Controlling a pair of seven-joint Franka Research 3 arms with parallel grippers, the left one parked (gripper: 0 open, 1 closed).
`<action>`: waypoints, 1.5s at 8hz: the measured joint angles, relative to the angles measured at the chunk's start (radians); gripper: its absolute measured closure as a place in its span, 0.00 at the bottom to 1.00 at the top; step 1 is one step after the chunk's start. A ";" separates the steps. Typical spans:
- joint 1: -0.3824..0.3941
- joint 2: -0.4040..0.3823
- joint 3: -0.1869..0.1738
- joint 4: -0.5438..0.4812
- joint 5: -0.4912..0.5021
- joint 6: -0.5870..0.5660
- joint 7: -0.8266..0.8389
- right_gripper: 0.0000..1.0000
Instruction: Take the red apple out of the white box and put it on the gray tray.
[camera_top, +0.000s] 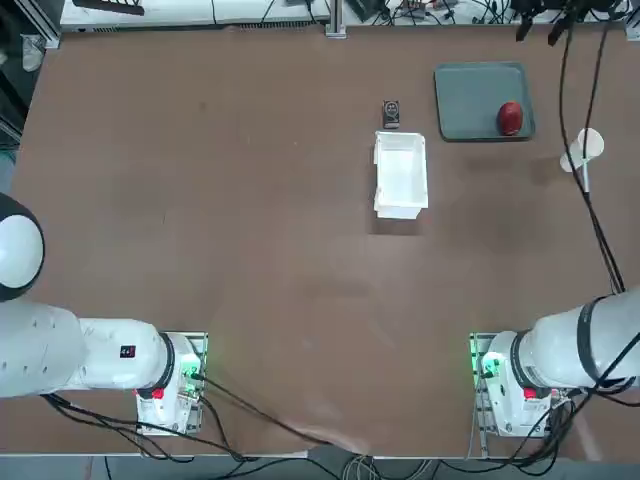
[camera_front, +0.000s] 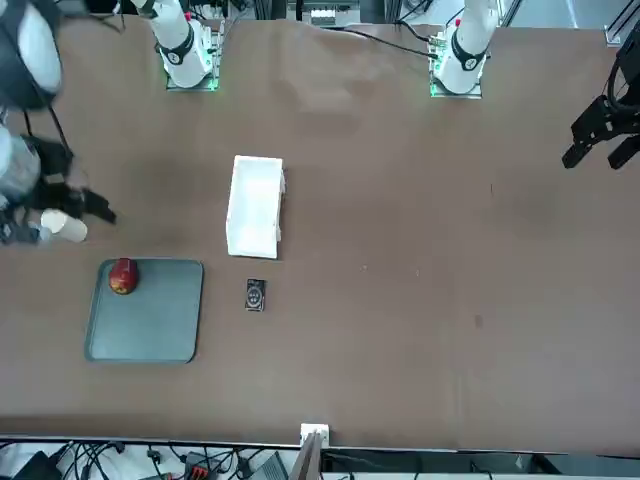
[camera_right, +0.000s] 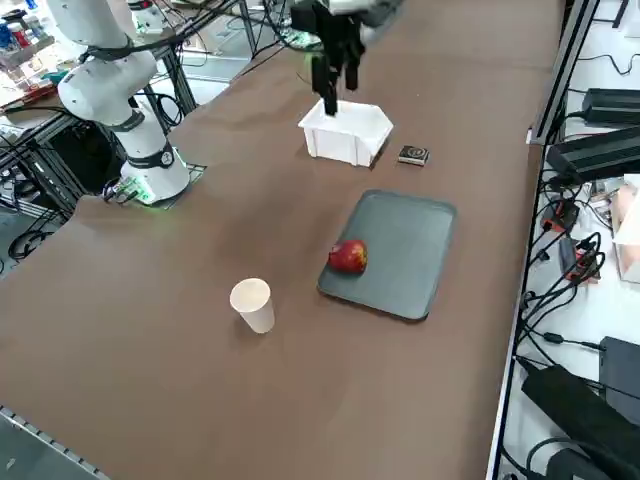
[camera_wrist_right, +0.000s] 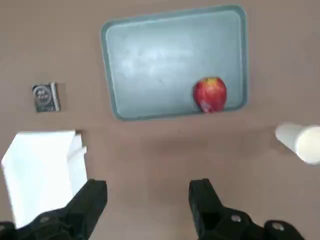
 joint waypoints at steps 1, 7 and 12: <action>0.000 -0.047 0.000 0.034 0.000 -0.090 0.001 0.00; 0.000 -0.167 0.017 0.076 -0.002 -0.241 0.006 0.00; -0.006 -0.102 0.011 0.072 -0.028 -0.199 0.006 0.00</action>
